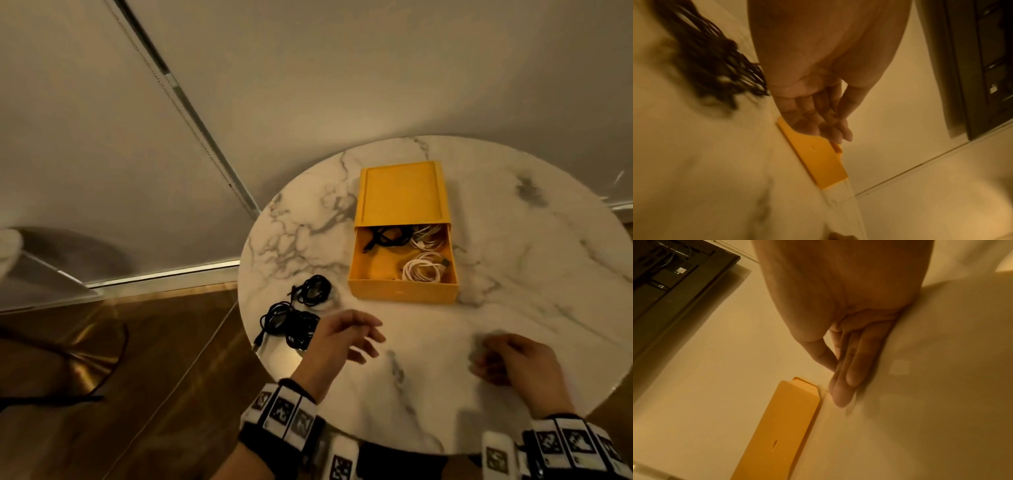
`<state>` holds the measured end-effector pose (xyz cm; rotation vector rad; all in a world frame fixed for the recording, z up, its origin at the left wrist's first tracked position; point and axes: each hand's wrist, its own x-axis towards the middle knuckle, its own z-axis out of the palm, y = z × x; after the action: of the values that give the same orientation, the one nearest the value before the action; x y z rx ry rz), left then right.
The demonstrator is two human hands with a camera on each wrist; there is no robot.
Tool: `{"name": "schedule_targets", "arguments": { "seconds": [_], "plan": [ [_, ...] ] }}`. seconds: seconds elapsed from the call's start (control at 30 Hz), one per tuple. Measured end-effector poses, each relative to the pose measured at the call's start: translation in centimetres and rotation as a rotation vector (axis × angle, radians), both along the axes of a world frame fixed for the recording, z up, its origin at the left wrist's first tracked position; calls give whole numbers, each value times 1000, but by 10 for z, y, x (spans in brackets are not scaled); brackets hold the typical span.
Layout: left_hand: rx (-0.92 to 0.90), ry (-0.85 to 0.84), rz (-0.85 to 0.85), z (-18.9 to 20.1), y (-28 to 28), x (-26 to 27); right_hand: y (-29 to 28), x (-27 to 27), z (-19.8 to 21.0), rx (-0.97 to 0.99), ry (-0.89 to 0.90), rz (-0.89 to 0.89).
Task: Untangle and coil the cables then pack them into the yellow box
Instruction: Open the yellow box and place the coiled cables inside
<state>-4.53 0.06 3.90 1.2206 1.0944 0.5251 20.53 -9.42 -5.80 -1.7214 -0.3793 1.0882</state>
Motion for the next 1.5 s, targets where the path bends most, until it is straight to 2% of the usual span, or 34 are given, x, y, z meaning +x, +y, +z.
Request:
{"name": "schedule_targets", "arguments": {
  "seconds": [0.1, 0.2, 0.27, 0.33, 0.4, 0.5, 0.6, 0.7, 0.9, 1.0, 1.07, 1.13, 1.23, 1.37, 1.5],
  "plan": [
    [-32, 59, 75, -12, -6, -29, 5, -1, 5, -57, 14, 1],
    [6, 107, 167, -4, 17, -45, 12, 4, 13, -142, 14, 62],
    [57, 144, 174, 8, 42, -48, 16, 10, 18, -194, 41, 73],
    [170, 252, 130, 15, 74, -47, 19, 11, 22, -235, 55, 69],
    [352, 489, 14, 16, 111, -44, 21, 7, 24, -258, 34, 58],
    [607, 977, -248, 14, 161, -28, 21, 3, 21, -267, 6, 49],
    [569, 1274, -518, 0, 186, -14, 19, 4, 21, -264, -1, 48],
    [445, 1386, -657, -20, 189, -9, 18, 4, 24, -261, 11, 62],
    [350, 1374, -545, -31, 187, 2, 18, 8, 23, -241, 57, 79],
    [282, 1345, -613, -24, 183, 3, 18, 7, 24, -240, 45, 107],
    [202, 1232, -622, -14, 178, 2, 17, 7, 25, -232, 45, 122],
    [136, 1127, -547, 0, 172, 4, 16, 8, 24, -224, 39, 137],
    [65, 1109, -577, 4, 168, 6, 15, 9, 23, -207, 34, 142],
    [161, 1189, -610, -3, 173, -4, 16, 9, 24, -218, 25, 153],
    [145, 1068, -452, -14, 181, -11, 15, 11, 23, -230, 17, 162]
  ]
}}
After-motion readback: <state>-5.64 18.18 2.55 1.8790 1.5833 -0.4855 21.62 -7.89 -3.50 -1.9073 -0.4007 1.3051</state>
